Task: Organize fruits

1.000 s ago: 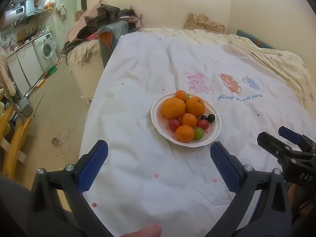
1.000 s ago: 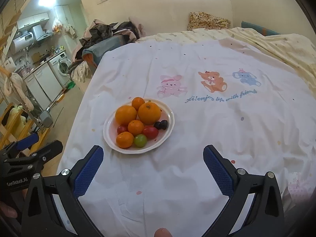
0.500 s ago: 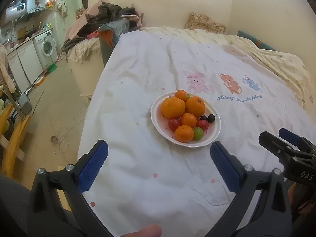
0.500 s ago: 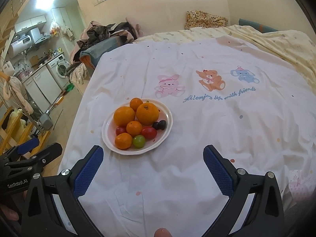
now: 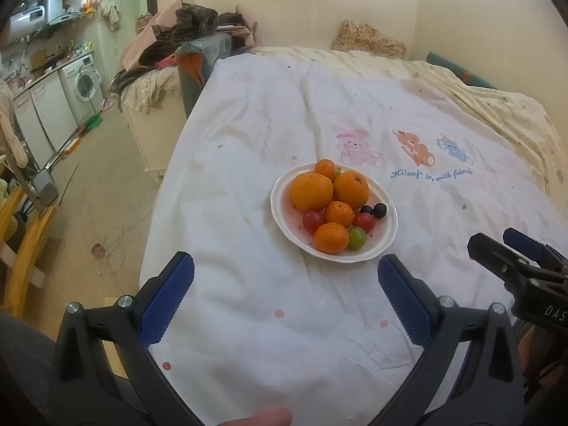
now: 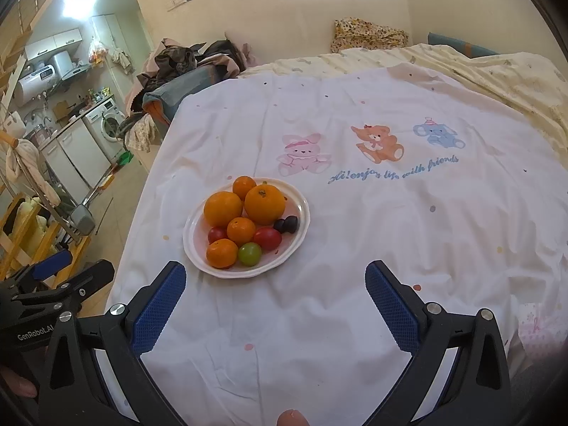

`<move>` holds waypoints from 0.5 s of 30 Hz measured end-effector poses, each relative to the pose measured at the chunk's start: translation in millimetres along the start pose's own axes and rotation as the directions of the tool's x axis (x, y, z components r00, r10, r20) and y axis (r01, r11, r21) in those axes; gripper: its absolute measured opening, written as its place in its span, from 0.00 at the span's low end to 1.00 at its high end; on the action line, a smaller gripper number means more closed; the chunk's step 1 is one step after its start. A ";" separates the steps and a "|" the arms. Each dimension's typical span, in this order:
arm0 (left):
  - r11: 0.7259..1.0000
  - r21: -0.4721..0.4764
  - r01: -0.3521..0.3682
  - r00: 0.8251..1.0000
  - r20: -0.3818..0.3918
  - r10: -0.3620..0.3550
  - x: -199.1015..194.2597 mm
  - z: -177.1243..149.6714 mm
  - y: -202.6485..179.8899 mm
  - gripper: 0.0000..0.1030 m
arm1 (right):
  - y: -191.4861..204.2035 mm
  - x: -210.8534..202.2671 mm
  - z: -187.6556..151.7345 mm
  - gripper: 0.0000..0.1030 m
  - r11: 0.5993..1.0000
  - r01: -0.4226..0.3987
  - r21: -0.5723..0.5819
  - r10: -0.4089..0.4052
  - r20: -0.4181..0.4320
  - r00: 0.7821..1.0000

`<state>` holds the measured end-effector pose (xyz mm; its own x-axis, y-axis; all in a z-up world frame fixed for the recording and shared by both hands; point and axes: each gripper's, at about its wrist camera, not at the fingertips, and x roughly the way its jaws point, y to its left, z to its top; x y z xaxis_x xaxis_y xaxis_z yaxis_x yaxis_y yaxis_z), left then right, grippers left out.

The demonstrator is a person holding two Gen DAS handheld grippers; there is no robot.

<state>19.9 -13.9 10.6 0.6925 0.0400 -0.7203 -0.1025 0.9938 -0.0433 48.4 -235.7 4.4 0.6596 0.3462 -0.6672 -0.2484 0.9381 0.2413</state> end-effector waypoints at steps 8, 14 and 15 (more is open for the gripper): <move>1.000 0.000 0.001 1.000 0.001 -0.001 0.8 0.0 0.4 0.99 | 3.6 -1.7 -3.0 1.00 1.000 0.005 -0.013 -0.005 0.000 1.000; 1.000 -0.012 0.000 1.000 -0.006 0.000 2.2 -0.9 1.6 0.99 | 6.6 -2.8 -3.1 1.00 1.000 0.008 -0.022 -0.008 0.002 1.000; 1.000 -0.012 0.000 1.000 -0.007 0.000 2.3 -1.0 1.6 0.99 | 7.5 -3.3 -3.1 1.00 1.000 0.010 -0.025 -0.010 0.003 1.000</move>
<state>20.5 -12.4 8.2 0.6876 0.0396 -0.7251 -0.1116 0.9924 -0.0516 42.2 -229.8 6.2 0.6642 0.3370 -0.6673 -0.2598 0.9411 0.2166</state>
